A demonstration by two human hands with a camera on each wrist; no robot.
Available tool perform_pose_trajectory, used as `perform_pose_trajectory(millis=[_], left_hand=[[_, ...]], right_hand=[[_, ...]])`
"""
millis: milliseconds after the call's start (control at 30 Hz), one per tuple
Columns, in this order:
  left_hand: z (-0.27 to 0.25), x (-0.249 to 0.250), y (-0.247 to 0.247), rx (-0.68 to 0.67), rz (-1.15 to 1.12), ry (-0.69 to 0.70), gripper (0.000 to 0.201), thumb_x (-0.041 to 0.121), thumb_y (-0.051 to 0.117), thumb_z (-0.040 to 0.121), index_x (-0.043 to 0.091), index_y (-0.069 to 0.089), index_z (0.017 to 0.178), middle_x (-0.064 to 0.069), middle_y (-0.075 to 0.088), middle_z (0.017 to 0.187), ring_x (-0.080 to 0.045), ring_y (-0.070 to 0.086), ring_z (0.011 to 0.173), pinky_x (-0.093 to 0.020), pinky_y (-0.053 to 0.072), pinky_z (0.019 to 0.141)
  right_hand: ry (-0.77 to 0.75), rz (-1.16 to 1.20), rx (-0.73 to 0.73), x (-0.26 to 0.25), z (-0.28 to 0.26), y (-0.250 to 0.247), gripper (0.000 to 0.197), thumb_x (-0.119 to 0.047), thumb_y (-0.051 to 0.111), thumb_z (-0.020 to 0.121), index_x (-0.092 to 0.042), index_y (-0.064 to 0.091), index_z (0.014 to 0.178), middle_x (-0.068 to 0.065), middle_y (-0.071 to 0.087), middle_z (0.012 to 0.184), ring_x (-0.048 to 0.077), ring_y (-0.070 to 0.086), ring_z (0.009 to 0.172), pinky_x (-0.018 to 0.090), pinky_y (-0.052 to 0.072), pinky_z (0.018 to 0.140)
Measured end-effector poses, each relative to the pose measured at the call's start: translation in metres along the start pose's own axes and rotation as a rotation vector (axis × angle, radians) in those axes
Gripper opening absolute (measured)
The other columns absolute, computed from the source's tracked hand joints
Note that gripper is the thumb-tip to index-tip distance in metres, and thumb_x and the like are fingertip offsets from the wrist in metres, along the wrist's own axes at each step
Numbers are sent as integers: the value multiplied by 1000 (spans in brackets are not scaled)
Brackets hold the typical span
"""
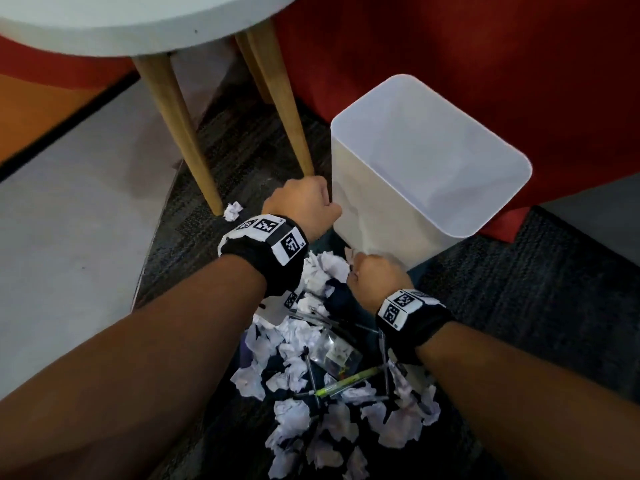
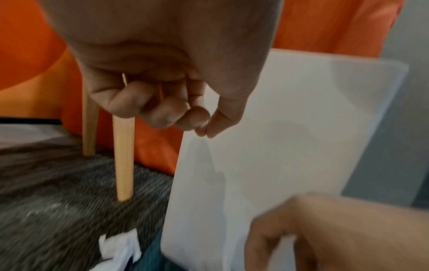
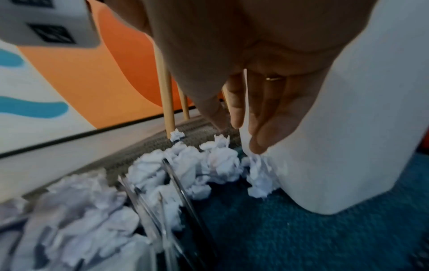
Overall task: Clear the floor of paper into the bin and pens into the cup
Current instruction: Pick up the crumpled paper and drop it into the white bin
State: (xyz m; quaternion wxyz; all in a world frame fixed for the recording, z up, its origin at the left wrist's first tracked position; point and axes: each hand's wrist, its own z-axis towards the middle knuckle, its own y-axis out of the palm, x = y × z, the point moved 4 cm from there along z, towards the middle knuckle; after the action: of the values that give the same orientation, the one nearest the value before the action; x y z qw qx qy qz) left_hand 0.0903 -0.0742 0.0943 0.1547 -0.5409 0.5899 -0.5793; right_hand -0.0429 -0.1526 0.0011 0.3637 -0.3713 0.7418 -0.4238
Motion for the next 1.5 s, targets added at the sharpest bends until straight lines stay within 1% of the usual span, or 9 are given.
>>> perform_pose_trajectory(millis=[133, 267, 367, 500, 600, 967, 1133, 1267, 1500], left_hand=[[5, -21, 54, -156, 124, 17, 10, 32, 59, 82, 22, 61, 83, -4, 64, 96, -31, 60, 88, -32, 45, 72], [10, -41, 96, -213, 195, 15, 11, 31, 57, 84, 23, 61, 91, -5, 66, 100, -31, 61, 90, -36, 51, 78], [10, -48, 125, -283, 215, 49, 25, 32, 56, 86, 26, 58, 110, -4, 62, 114, -28, 58, 107, -35, 48, 84], [10, -50, 149, -359, 278, 131, 39, 29, 52, 91, 26, 50, 130, -7, 50, 131, -32, 45, 123, -43, 43, 96], [13, -51, 154, -389, 328, 159, 50, 21, 53, 89, 32, 45, 137, -5, 45, 137, -32, 40, 128, -45, 39, 99], [13, -59, 164, -386, 437, 132, 34, 16, 58, 89, 30, 57, 121, -4, 53, 123, -27, 45, 122, -45, 31, 101], [9, -55, 159, -304, 401, 129, 21, 20, 63, 87, 29, 63, 106, -3, 47, 118, -27, 40, 117, -44, 30, 97], [11, -43, 146, -270, 373, 137, 15, 17, 54, 89, 27, 65, 90, 0, 58, 111, -25, 48, 112, -43, 33, 95], [3, -39, 151, -429, 501, 261, 38, 19, 61, 87, 30, 53, 123, -1, 57, 124, -26, 46, 122, -45, 32, 100]], right_hand=[[28, -23, 8, 16, 25, 35, 31, -17, 50, 92, -14, 54, 123, 12, 61, 113, 33, 61, 102, 36, 49, 83], [16, 6, -48, 19, 42, 55, 51, -14, 55, 89, -19, 41, 138, 10, 52, 129, 33, 58, 112, 38, 48, 91], [2, -90, -134, 12, 51, 64, 64, -13, 52, 92, -17, 24, 148, 15, 43, 135, 33, 55, 115, 38, 48, 91], [-40, -223, -124, 8, 54, 63, 42, -9, 40, 98, -1, 33, 139, 18, 46, 132, 33, 51, 117, 38, 44, 95], [-20, -193, -125, 16, 49, 69, 32, -10, 43, 97, -3, 43, 128, 13, 53, 127, 28, 53, 116, 34, 44, 95], [168, 181, -40, 44, 22, 62, 31, -22, 57, 89, -8, 51, 116, 16, 66, 108, 36, 64, 98, 40, 53, 78], [147, 151, -59, 44, 13, 54, 33, -25, 59, 88, -11, 40, 110, 15, 64, 100, 37, 64, 90, 39, 47, 68], [136, 173, -106, 43, 5, 44, 43, -27, 61, 85, -18, 33, 117, 13, 60, 105, 36, 62, 90, 40, 49, 72], [154, 212, -145, 44, -8, 24, 46, -32, 61, 82, -24, 36, 120, 12, 60, 115, 36, 62, 99, 43, 53, 83]])
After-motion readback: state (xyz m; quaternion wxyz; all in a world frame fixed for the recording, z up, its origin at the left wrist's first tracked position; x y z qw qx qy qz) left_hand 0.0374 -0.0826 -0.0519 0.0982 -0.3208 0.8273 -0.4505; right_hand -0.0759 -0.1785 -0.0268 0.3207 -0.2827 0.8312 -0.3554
